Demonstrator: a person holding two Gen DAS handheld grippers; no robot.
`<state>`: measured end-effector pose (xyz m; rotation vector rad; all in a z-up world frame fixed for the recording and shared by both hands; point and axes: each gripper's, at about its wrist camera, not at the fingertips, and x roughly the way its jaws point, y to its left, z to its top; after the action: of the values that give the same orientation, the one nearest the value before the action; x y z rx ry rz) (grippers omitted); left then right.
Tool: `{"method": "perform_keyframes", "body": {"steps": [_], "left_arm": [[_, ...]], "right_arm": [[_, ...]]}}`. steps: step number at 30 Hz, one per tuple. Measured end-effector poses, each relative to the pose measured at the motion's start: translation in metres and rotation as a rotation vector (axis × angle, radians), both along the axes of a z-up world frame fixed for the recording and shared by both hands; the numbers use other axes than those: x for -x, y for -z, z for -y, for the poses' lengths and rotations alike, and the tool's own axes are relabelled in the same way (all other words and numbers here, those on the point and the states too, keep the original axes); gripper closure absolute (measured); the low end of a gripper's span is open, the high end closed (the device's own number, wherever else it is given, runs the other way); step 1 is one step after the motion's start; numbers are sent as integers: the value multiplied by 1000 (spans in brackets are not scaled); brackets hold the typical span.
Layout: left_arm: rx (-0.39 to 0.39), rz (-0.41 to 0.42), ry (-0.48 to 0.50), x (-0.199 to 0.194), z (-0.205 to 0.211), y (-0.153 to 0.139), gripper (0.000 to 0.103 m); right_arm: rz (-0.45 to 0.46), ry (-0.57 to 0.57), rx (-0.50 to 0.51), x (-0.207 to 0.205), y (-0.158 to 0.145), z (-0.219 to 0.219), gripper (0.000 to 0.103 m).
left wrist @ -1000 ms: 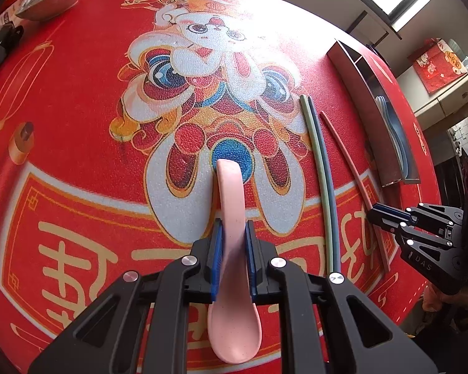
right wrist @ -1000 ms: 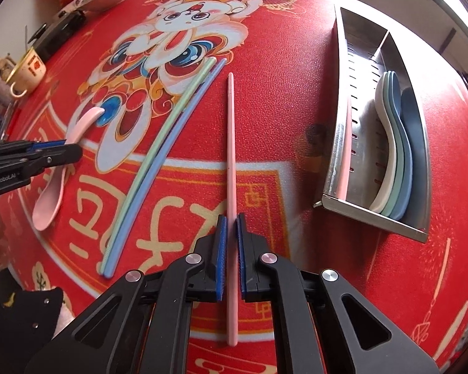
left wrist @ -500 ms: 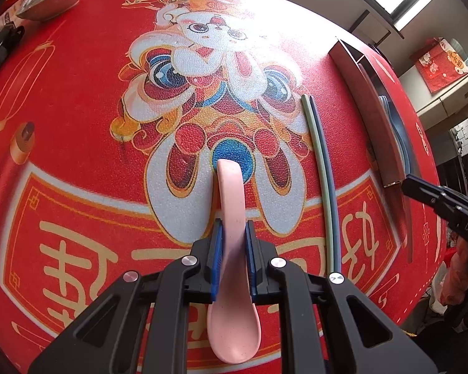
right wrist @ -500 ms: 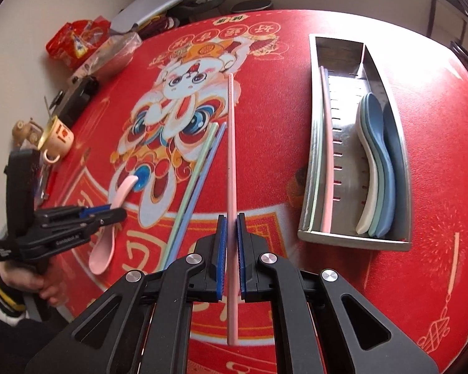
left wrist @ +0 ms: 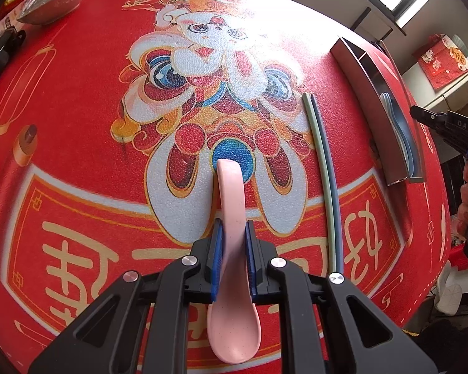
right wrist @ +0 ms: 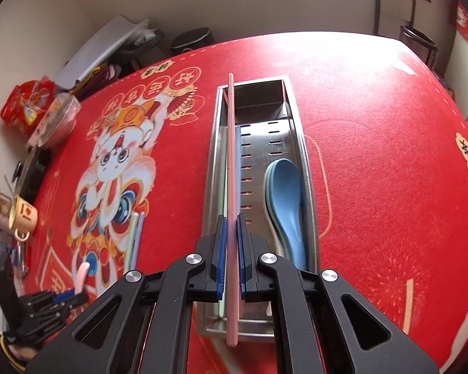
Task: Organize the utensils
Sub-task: 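Carry the pink chopstick into the steel tray and open the right tool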
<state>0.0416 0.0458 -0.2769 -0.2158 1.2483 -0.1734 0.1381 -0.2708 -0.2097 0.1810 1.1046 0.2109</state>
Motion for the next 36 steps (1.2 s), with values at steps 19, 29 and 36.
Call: {"method": "perform_keyframes", "body": {"steps": [19, 29, 36], "left_arm": [[-11, -3, -2, 0, 1, 0, 89], [-11, -4, -1, -1, 2, 0, 89], [-13, -4, -1, -1, 3, 0, 90]], "right_arm": [[-126, -1, 4, -19, 39, -11, 97], [-132, 4, 6, -5, 37, -12, 95], [-83, 0, 68, 17, 18, -11, 95]]}}
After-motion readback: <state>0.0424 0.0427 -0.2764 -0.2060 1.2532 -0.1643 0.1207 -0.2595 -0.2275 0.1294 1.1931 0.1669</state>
